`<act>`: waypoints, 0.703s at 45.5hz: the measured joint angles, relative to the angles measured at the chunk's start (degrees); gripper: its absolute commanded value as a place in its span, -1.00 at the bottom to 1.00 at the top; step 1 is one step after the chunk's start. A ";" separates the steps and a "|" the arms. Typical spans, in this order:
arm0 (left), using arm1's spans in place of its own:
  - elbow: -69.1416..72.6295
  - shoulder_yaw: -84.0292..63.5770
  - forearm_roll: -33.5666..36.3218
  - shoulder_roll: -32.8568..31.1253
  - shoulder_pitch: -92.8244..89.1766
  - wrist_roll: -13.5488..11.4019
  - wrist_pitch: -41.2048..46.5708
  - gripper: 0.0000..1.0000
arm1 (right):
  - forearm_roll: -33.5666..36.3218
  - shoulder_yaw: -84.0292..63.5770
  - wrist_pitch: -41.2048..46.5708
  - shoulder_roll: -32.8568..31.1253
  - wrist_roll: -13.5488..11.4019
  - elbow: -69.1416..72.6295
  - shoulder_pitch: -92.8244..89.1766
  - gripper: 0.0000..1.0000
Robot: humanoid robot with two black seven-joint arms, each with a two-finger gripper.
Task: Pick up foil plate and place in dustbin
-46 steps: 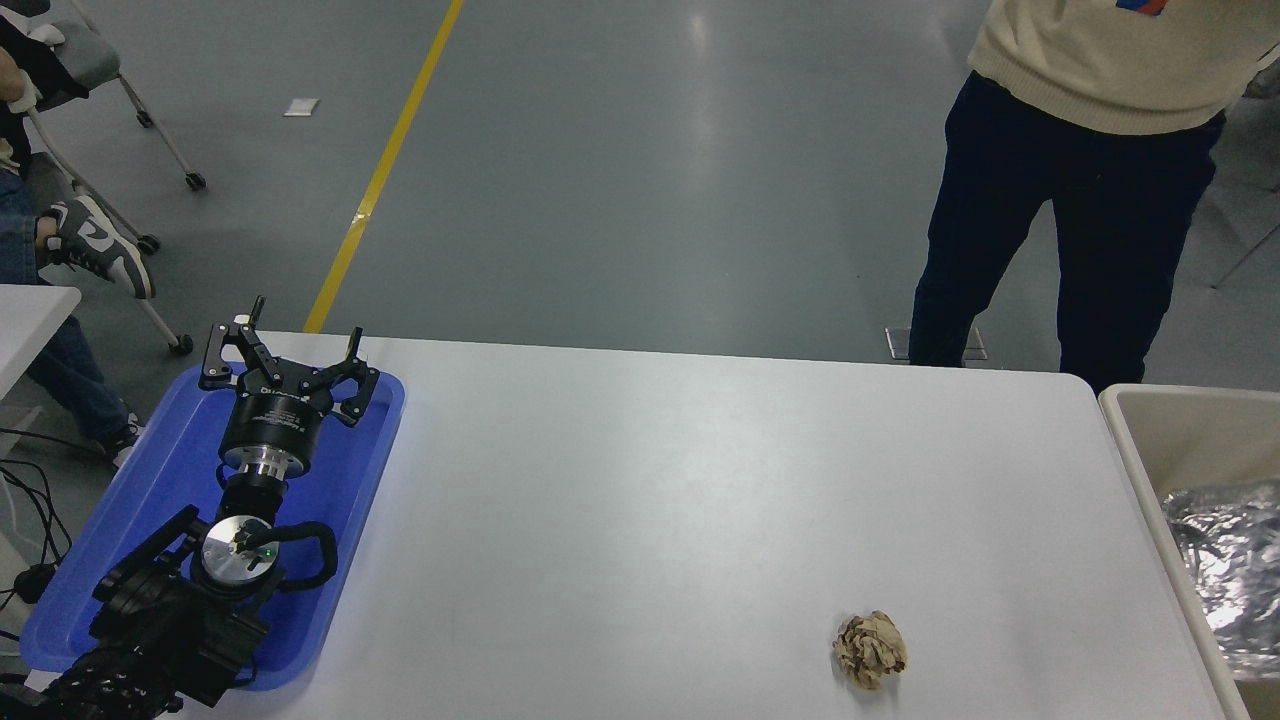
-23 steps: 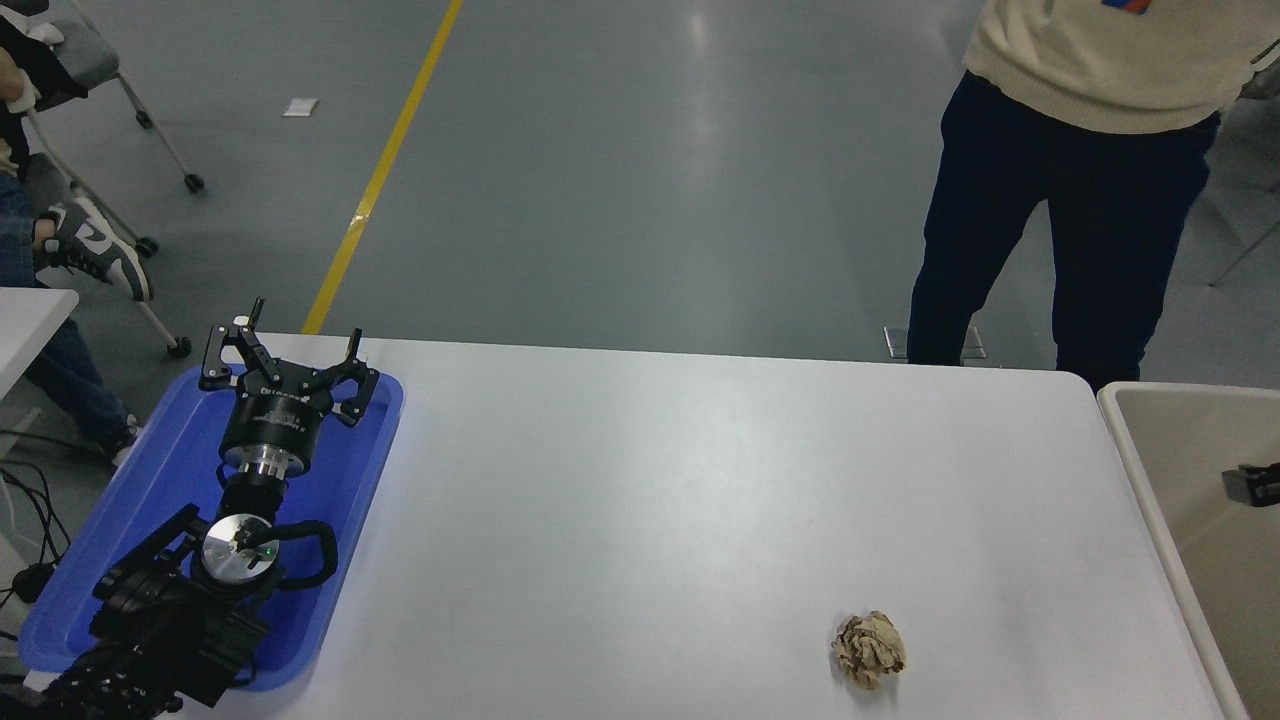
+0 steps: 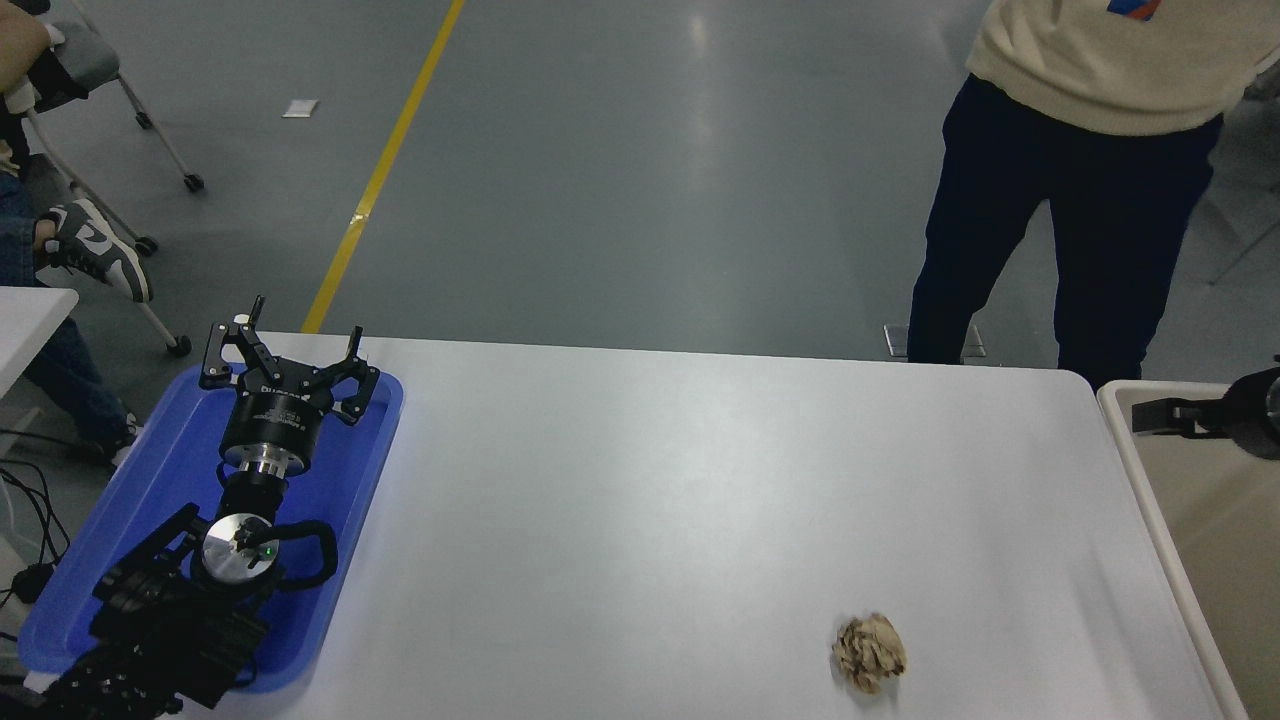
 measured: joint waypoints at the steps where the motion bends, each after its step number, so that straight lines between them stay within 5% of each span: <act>1: 0.00 0.00 0.00 -0.01 0.00 0.00 0.00 1.00 | 0.07 -0.54 0.31 0.23 -0.10 1.45 1.45 1.00; 18: 0.00 0.01 0.06 -0.01 0.00 0.00 -0.01 1.00 | 8.09 -5.86 7.30 6.11 -0.59 20.12 20.91 1.00; 32: 0.00 0.01 0.02 -0.01 0.02 0.00 -0.05 1.00 | 14.13 -9.24 12.75 16.83 -0.64 24.31 27.89 1.00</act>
